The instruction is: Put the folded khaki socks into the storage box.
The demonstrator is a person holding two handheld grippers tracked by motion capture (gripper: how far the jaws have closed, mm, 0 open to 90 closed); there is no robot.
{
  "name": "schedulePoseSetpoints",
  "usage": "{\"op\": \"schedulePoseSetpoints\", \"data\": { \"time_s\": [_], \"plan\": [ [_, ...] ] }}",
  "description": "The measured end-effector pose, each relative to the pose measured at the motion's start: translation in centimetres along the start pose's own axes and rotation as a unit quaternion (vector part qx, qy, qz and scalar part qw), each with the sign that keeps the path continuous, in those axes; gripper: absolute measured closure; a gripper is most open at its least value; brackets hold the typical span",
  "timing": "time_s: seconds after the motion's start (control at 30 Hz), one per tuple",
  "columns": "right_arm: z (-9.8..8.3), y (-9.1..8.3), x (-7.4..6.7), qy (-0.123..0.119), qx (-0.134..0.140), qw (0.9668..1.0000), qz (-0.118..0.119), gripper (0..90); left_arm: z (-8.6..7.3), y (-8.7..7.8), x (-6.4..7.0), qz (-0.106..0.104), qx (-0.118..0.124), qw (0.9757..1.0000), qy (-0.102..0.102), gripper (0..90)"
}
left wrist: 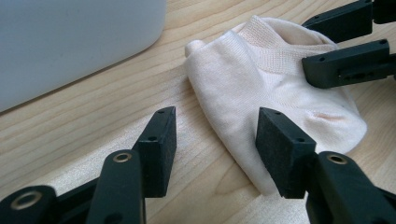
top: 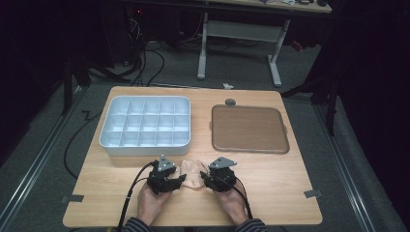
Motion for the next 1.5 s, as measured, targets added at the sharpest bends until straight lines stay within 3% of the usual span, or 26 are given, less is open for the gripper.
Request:
{"op": "schedulePoseSetpoints", "data": {
  "time_s": [0.4,0.57,0.77,1.0,1.3,1.37,1.5],
  "plan": [
    [0.0,0.1,0.3,0.006,0.006,0.9999,0.007,54.1,0.0,0.0,0.1,0.004,0.001,1.0000,0.006,49.1],
    [0.1,-0.2,0.2,0.010,0.012,0.9998,0.011,55.6,-0.1,-0.3,-0.1,-0.011,0.002,0.9999,-0.009,49.0],
    [0.3,-1.0,0.2,0.015,0.028,0.9994,0.012,55.9,0.2,-1.0,-0.6,-0.009,0.019,0.9994,-0.027,46.5],
    [0.4,-1.8,0.2,0.017,0.042,0.9989,0.011,61.0,0.9,-1.8,-1.4,-0.006,0.034,0.9988,-0.036,45.2],
    [0.3,-2.9,0.0,0.020,0.052,0.9981,0.027,69.8,2.3,-2.4,-2.4,-0.011,0.047,0.9979,-0.043,45.2],
    [0.3,-3.2,-0.2,0.015,0.051,0.9981,0.031,72.2,2.5,-2.4,-2.7,-0.017,0.055,0.9968,-0.055,45.2],
    [0.1,-3.0,-1.1,-0.001,0.041,0.9984,0.040,75.5,2.9,-1.8,-2.8,-0.017,0.043,0.9976,-0.051,45.1]
  ]
}}
Point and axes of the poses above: each handheld gripper's, and its own axes: y roughly forward along the jaws, z roughly out of its top, x roughly to its right, the point moved 5 cm from there along y, roughly forward along the jaws, and after that the axes turned 12 degrees about y, right-handed, at the moved point
